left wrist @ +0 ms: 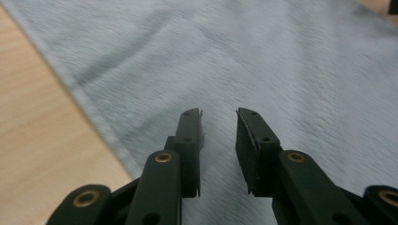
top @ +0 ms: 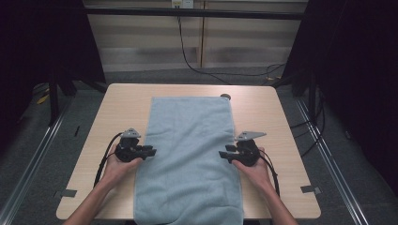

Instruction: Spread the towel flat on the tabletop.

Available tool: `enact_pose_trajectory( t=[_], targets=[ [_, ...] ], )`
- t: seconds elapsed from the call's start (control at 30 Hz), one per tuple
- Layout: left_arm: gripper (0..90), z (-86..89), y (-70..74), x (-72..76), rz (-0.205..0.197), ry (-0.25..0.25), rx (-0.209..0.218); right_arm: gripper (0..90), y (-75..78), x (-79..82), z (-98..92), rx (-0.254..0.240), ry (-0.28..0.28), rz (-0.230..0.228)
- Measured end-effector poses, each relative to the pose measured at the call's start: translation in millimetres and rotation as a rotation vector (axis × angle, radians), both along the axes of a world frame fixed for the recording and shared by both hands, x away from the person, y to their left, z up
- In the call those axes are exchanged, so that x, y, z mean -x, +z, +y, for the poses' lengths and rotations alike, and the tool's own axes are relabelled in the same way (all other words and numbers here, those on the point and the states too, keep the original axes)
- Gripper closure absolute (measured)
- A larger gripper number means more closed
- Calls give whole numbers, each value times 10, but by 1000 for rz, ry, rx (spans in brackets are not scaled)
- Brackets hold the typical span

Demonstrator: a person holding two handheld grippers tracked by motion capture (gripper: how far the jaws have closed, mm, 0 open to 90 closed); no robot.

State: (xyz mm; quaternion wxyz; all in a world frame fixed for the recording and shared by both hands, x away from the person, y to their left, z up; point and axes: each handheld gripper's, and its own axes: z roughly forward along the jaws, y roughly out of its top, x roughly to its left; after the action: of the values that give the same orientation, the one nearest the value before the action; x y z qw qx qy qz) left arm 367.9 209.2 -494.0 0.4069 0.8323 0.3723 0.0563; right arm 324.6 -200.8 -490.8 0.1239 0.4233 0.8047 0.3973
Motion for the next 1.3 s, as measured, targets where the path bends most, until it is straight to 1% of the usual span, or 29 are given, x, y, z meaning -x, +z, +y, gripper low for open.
enact_pose_trajectory(
  t=[0.03,0.07,0.1,0.13,0.17,0.2,0.3,0.4,0.43,0.47,0.5,0.53,0.57,0.6,0.63,0.67,0.7,0.77,0.8,0.9,0.97,1.03,1.07,1.17,1.2,1.23,1.27,1.3],
  targets=[
    [700,8,-20,-17,7,4,4,494,-36,-63,19,-7,-17,7],
    [696,4,-46,-24,15,0,-1,490,-69,-111,26,-13,-27,6],
    [685,-7,-73,-19,13,-11,-23,502,-104,-131,29,-21,-48,-1],
    [682,-13,-86,-2,-11,-17,-24,503,-139,-142,28,-15,-51,4],
    [677,-11,-83,5,-11,-21,-27,502,-173,-138,36,0,-49,12],
    [674,-11,-83,14,-11,-26,-26,502,-179,-111,39,6,-50,-3],
    [671,9,-97,50,-27,-26,-23,501,-127,-16,15,70,-40,21],
    [672,27,-104,72,-6,-31,5,499,-117,145,-77,69,-40,33],
    [673,23,-103,81,-3,-31,5,498,-116,199,-106,59,-33,34],
    [674,1,-97,101,-1,-29,0,496,-111,256,-124,58,-22,40],
    [671,-33,-85,132,-7,-40,-18,490,-106,315,-126,67,-14,41],
    [659,-59,-77,164,-20,-59,-41,479,-104,367,-124,77,-5,36],
    [655,-81,-73,204,-30,-59,-52,467,-105,410,-125,83,3,29],
    [651,-81,-74,235,-40,-73,-58,450,-104,449,-121,82,-1,31],
    [648,-76,-76,267,-42,-74,-56,437,-106,475,-122,75,7,31],
    [648,-61,-78,290,-38,-75,-48,429,-112,498,-122,71,11,26],
    [648,-37,-80,307,-36,-83,-41,427,-108,522,-120,70,9,32],
    [648,-7,-95,348,-34,-75,-18,414,-113,554,-123,59,20,30],
    [648,-2,-96,369,-36,-78,-19,404,-112,572,-118,49,23,36],
    [648,1,-93,448,-39,-84,-24,387,-100,632,-105,59,46,43],
    [648,-9,-83,511,-38,-96,-33,371,-95,684,-100,52,51,51],
    [648,5,-80,580,-32,-106,-31,367,-92,744,-103,45,63,59],
    [648,18,-78,617,-37,-112,-32,367,-89,772,-105,40,69,63],
    [648,66,-61,756,-15,-127,-32,365,-88,870,-110,26,85,69],
    [642,89,-54,813,-18,-139,-41,355,-91,908,-97,20,95,66],
    [640,107,-43,867,-16,-146,-51,355,-91,954,-73,34,111,57],
    [637,137,-31,933,11,-148,-41,354,-82,1002,-43,61,123,51],
    [621,144,-29,963,18,-151,-36,343,-63,1061,-11,61,133,71]
  ],
)
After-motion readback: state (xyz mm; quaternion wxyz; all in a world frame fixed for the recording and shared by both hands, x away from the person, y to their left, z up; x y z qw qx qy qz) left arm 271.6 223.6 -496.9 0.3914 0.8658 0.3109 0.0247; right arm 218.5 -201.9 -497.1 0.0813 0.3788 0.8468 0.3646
